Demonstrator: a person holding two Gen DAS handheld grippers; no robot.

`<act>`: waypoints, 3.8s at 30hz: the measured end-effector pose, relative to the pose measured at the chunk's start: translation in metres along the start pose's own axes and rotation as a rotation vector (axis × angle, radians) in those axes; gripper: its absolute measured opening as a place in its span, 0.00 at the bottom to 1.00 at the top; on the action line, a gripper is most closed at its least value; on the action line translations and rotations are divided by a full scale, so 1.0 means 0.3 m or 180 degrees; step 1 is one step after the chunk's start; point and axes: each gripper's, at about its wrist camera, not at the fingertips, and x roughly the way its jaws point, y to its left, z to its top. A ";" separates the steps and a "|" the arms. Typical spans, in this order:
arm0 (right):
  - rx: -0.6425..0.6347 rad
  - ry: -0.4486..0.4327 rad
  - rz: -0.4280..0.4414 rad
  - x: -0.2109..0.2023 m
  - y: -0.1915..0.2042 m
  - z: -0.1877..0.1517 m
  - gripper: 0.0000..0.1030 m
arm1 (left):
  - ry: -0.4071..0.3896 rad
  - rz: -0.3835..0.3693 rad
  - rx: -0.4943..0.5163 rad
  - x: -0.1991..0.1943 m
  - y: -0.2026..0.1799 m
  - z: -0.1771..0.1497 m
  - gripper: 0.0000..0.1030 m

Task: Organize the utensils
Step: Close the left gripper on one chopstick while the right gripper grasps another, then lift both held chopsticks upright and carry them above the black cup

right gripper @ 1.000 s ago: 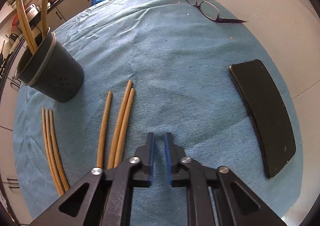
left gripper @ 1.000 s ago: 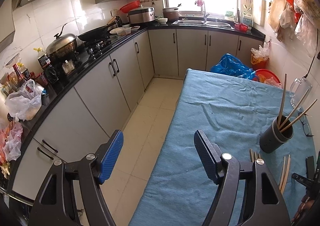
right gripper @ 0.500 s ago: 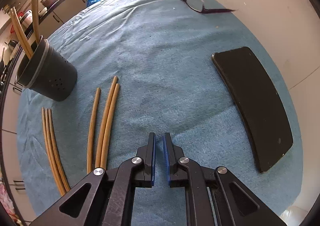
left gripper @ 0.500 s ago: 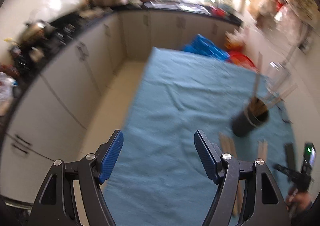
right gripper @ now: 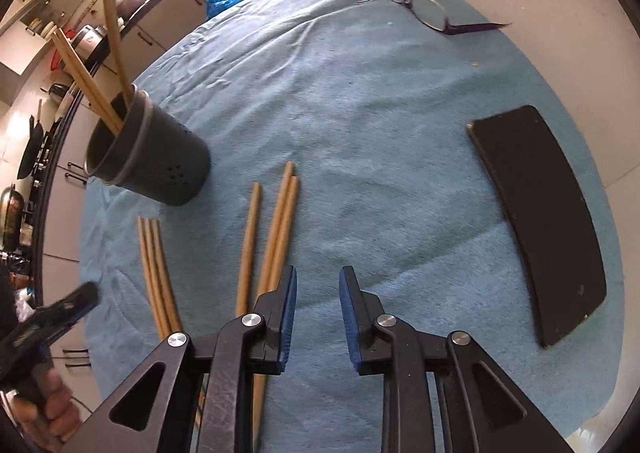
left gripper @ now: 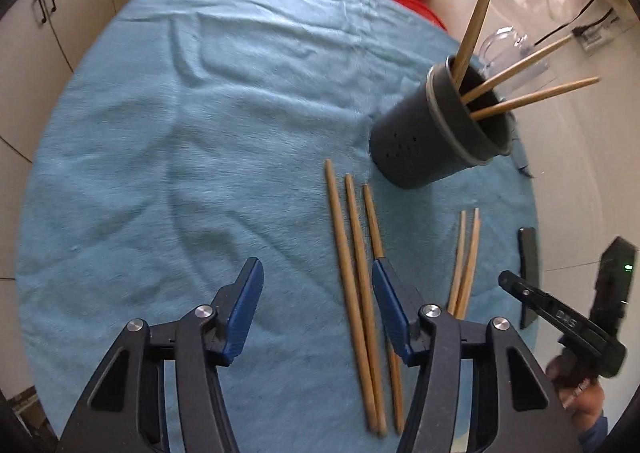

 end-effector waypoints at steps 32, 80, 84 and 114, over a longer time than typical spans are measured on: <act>-0.0218 0.0413 -0.0371 0.162 0.107 0.126 0.21 | -0.0003 0.0788 0.0386 0.124 -0.079 0.014 0.24; -0.0941 -0.1452 0.0594 -0.479 0.320 -0.078 0.06 | -0.1644 0.0918 0.0650 -0.541 -0.192 -0.067 0.06; -0.0955 -0.1492 0.0634 -0.502 0.330 -0.076 0.06 | -0.1703 0.0942 0.0635 -0.564 -0.192 -0.065 0.06; -0.0891 -0.1509 0.0758 -0.557 0.358 -0.050 0.06 | -0.1755 0.0756 0.0582 -0.623 -0.184 -0.029 0.06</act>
